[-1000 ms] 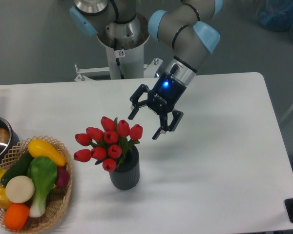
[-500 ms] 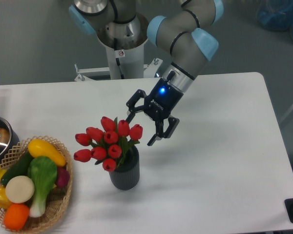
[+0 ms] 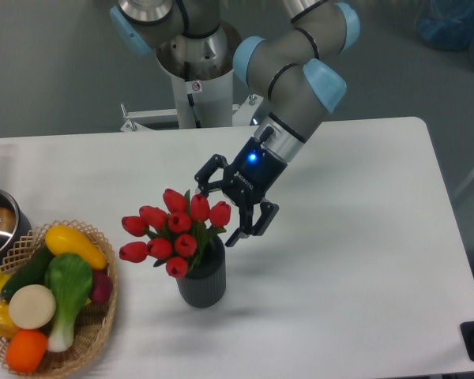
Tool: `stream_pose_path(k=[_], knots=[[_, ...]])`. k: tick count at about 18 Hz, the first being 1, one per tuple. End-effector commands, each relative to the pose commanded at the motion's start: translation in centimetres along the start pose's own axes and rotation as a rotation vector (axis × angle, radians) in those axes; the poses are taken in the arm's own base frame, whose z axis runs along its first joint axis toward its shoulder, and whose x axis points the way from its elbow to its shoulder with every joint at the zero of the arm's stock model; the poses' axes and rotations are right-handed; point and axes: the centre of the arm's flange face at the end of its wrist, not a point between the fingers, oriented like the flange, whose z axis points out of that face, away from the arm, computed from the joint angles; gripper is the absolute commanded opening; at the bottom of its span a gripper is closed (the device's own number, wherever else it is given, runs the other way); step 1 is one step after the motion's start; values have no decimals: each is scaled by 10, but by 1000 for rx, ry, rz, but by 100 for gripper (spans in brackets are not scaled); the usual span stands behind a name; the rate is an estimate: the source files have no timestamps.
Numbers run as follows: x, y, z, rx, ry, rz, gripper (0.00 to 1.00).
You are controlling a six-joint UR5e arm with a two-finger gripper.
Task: Pick up the flowers from the vase
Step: 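Lower the gripper around the tulip stems and close on them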
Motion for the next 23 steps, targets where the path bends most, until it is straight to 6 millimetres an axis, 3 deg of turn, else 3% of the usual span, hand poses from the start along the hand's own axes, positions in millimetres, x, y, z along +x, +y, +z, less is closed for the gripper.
stream_pose_path(k=[11, 23], knots=[[6, -12, 13, 61, 34, -3, 100], [5, -13, 22, 147, 67, -21, 100]])
